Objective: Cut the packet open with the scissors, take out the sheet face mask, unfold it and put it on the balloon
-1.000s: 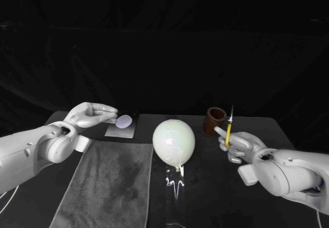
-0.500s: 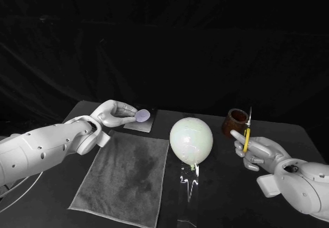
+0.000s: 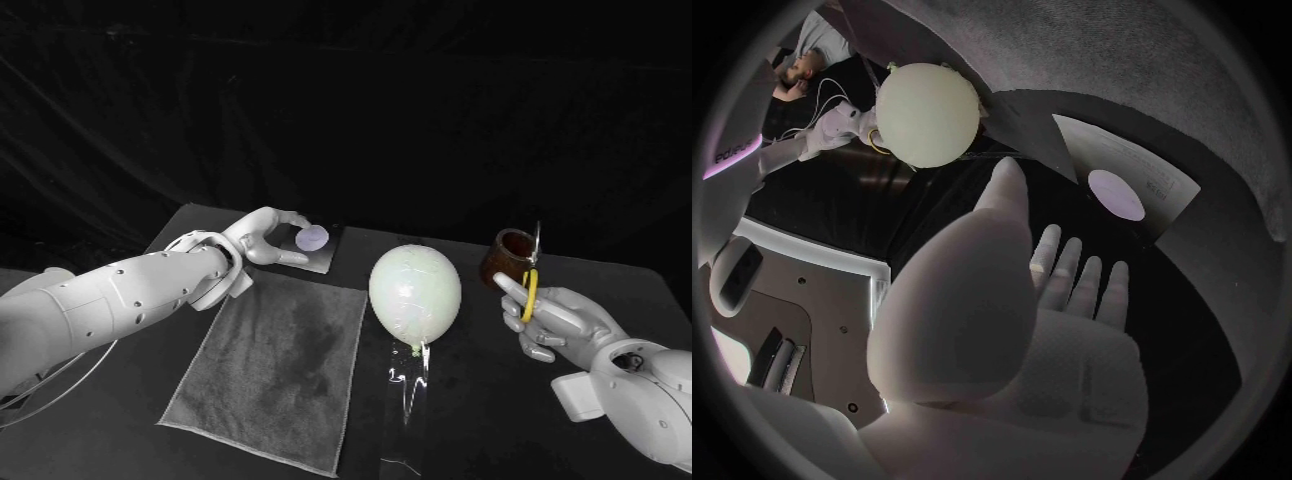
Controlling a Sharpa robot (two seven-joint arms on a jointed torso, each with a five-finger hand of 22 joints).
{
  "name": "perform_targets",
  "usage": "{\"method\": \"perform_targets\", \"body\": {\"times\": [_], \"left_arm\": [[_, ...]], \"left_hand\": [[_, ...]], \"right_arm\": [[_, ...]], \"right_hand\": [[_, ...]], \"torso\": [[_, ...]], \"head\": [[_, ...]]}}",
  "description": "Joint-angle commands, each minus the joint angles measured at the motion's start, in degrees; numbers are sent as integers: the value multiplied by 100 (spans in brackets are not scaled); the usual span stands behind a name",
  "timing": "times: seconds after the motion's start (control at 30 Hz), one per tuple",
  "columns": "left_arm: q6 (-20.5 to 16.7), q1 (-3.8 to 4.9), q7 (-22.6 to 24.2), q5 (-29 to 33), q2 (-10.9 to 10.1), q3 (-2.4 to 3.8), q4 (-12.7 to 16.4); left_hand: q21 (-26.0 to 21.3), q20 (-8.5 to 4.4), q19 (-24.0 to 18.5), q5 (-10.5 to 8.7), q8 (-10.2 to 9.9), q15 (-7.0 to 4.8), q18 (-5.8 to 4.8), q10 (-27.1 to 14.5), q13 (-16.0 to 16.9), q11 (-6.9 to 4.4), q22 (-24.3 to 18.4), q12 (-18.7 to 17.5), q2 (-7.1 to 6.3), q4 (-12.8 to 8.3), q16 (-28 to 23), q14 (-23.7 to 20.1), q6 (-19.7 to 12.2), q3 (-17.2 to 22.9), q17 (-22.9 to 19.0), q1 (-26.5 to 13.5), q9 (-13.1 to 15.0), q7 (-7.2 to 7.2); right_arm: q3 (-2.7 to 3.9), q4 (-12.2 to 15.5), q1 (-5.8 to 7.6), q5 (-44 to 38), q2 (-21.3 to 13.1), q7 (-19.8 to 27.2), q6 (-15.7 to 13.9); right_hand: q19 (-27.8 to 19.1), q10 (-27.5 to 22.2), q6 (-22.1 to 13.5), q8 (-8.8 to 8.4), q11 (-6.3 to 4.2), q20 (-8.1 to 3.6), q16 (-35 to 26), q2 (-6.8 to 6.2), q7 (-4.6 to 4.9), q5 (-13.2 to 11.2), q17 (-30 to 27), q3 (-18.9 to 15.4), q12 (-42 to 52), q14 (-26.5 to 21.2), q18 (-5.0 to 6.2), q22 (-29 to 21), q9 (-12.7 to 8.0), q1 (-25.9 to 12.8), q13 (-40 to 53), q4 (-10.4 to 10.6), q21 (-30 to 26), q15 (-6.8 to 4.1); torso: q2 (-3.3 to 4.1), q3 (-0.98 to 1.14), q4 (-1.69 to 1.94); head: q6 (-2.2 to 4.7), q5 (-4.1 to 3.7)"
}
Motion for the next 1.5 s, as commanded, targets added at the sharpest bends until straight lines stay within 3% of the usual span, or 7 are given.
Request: {"method": "perform_targets", "body": {"times": [0.03,0.37,0.7,0.93,1.03,1.13,1.5], "left_arm": [[108,5,-297,-631,117,13,-137],[381,10,-573,-1158,496,27,-671],[660,13,-712,-1659,787,49,-1142],[715,18,-680,-1757,929,53,-1334],[733,21,-674,-1771,964,53,-1367],[737,24,-668,-1778,997,53,-1402],[766,26,-698,-1793,1095,49,-1510]], "left_hand": [[-51,-12,-124,32,-68,-64,47,-274,-20,-63,-14,-37,-110,23,-52,-195,-203,-144,-74,19,-55,-58],[-107,-70,-312,49,-181,-190,140,-802,-44,-109,-24,-59,-298,33,-66,-505,-628,-343,-194,27,-166,-61],[-74,-85,-233,40,-66,-184,420,-624,-23,115,7,-29,-175,26,-11,-360,-330,-57,-144,79,-67,139],[-10,-35,-66,36,-96,-179,562,-545,-19,55,42,-27,-125,23,85,-13,-482,8,-26,66,-104,15],[-12,-12,-91,35,-56,-129,583,-632,-30,-186,38,-45,-95,20,67,-50,-369,28,-48,85,-64,-125],[-13,-15,-99,32,-70,-143,588,-631,-29,-227,36,-42,-83,21,60,-62,-437,24,-54,81,-83,-161],[31,-60,0,31,-115,-244,646,-629,-25,-122,55,-35,-33,17,90,90,-615,98,-12,88,-128,-67]], "right_arm": [[2,11,-3,-111,14,136,194],[2,23,-3,-151,34,108,242],[2,36,-3,-188,51,88,297],[2,40,-3,-248,64,49,354],[2,40,-3,-264,70,33,370],[2,39,-3,-278,79,20,382],[2,49,-3,-368,97,-28,450]], "right_hand": [[-16,1612,2205,2451,-859,3,16,467,-819,13,1419,7,5101,568,1,483,1070,-299,1981,-26,-15,-63],[-17,1612,2209,2456,-859,4,15,470,-819,13,1418,8,5101,568,2,483,1072,-296,1981,-25,-17,-63],[-12,1612,2226,2477,-858,4,20,472,-818,12,1428,8,5101,570,-1,488,1081,-292,1981,-23,-8,-62],[-2,1612,2251,2508,-858,4,27,475,-818,11,1442,7,5101,573,-5,499,1093,-289,1981,-19,10,-62],[-2,1612,2251,2508,-858,4,27,475,-818,11,1442,7,5101,573,-5,499,1093,-289,1981,-19,10,-62],[-2,1612,2251,2508,-858,4,27,475,-818,11,1442,7,5101,573,-5,499,1093,-289,1981,-19,10,-62],[7,1612,2280,2543,-858,5,31,478,-817,11,1449,6,5101,575,-8,508,1107,-285,1981,-14,25,-61]], "torso": [[-5,5,-1],[-9,3,-3],[-8,-1,1],[-4,-6,-5],[-6,2,3],[-8,5,3],[-12,3,2]], "head": [[-17,13],[-46,23],[-47,0],[-57,5],[-70,3],[-77,-1],[-87,-5]]}}
